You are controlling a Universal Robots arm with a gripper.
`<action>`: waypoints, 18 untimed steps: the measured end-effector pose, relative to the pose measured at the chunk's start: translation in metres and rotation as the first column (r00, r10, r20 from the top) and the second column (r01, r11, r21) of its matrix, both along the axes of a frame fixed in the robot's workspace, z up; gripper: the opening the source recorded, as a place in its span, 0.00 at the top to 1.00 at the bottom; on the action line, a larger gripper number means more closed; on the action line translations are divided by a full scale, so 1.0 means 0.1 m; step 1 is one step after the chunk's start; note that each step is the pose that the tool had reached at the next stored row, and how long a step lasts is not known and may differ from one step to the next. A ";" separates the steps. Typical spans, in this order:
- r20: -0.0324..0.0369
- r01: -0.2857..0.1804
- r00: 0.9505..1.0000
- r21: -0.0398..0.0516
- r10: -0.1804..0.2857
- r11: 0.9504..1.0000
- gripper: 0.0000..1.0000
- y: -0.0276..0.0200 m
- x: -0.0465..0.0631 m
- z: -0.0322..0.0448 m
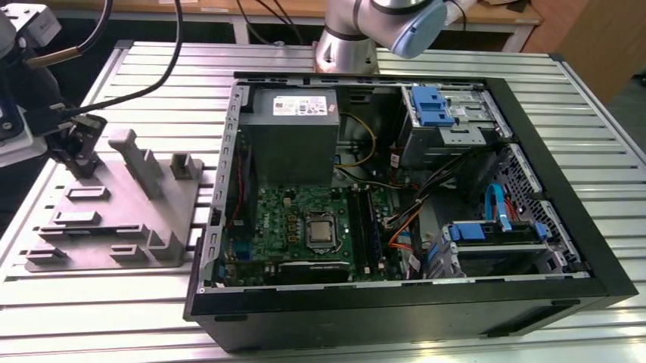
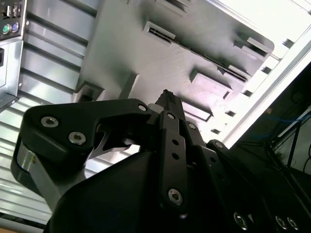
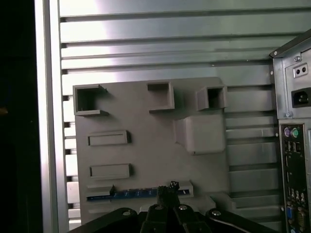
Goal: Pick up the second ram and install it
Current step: 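Reach for the second ram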
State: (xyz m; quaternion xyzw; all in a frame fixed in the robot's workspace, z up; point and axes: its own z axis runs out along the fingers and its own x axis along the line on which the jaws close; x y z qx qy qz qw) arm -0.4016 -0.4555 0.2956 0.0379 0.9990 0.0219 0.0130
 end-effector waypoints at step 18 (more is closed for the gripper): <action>-0.002 0.000 1.000 0.000 0.000 1.000 0.90 -0.114 -0.16 -0.226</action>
